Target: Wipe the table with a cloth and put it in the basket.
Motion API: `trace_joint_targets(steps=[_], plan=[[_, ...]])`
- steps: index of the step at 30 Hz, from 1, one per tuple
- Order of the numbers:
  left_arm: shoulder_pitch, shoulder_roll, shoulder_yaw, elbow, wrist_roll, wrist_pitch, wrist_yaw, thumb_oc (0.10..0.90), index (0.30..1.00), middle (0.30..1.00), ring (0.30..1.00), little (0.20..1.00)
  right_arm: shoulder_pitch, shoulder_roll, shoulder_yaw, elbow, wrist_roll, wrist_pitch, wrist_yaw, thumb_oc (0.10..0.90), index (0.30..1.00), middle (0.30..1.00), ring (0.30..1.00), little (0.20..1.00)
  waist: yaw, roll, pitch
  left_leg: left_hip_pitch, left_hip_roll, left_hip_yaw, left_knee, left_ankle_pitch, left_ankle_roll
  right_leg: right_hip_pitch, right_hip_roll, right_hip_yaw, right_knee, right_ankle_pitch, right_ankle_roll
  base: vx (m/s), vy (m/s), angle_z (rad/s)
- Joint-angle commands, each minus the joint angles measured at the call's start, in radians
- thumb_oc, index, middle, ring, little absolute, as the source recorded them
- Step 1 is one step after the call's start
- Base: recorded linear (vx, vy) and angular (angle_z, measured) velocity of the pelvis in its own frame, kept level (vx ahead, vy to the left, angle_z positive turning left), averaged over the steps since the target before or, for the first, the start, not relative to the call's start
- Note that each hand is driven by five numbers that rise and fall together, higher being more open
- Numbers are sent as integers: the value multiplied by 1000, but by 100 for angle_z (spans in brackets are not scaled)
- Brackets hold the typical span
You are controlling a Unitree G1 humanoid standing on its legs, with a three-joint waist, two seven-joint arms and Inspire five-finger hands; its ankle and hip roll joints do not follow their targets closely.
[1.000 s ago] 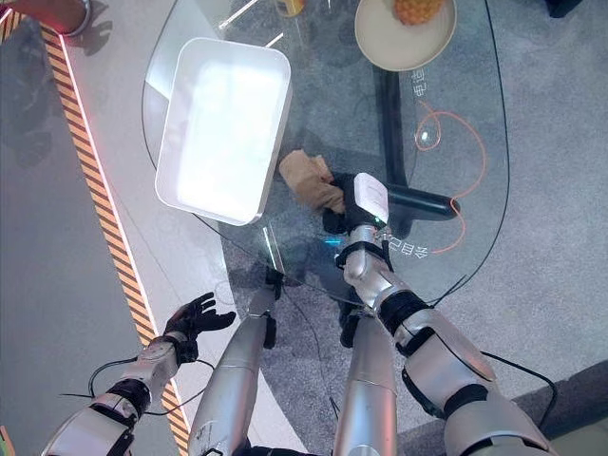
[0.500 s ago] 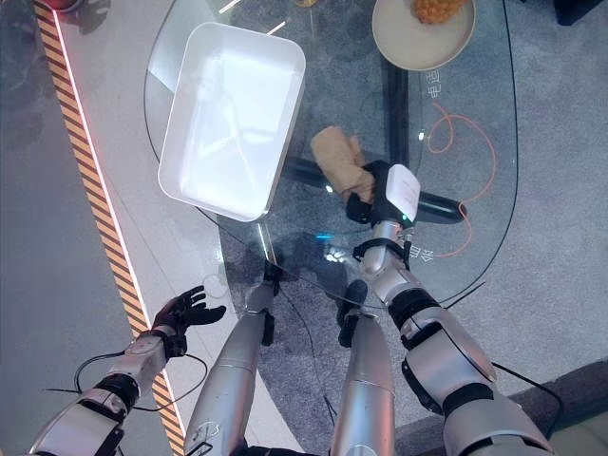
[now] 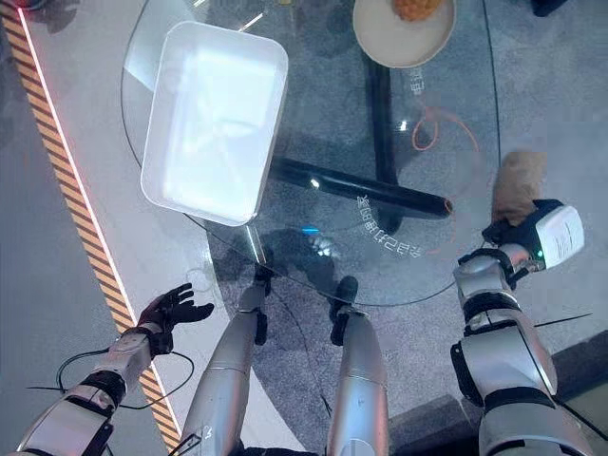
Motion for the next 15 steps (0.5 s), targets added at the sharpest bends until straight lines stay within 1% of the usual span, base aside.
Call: trace_joint_targets(steps=[1, 12, 15], plan=[[17, 45, 25, 71, -30, 1, -17, 800, 900, 900, 900, 900, -20, -117, -4, 2, 8, -33, -108, 100, 300, 300, 300, 200, 17, -1, -25, 22, -31, 58, 125, -183, 60, -20, 75, 32, -143, 135, 36, -6, -19, -4], [4, 45, 22, 78, -33, 3, -19, 800, 900, 900, 900, 900, -36, -96, 21, -31, 1, -71, -89, 100, 300, 300, 300, 200, 13, -2, -25, 25, -33, 55, 119, -182, 55, -16, 78, 35, -156, 137, 39, -2, -4, -3], [1, 45, 21, 87, -34, -2, -24, 800, 900, 900, 900, 900, -46, -91, 32, -37, -11, -91, -83, 100, 300, 300, 300, 200, 13, -1, -25, 24, -33, 55, 120, -182, 54, -17, 77, 36, -156, 136, 39, 0, 0, 0]])
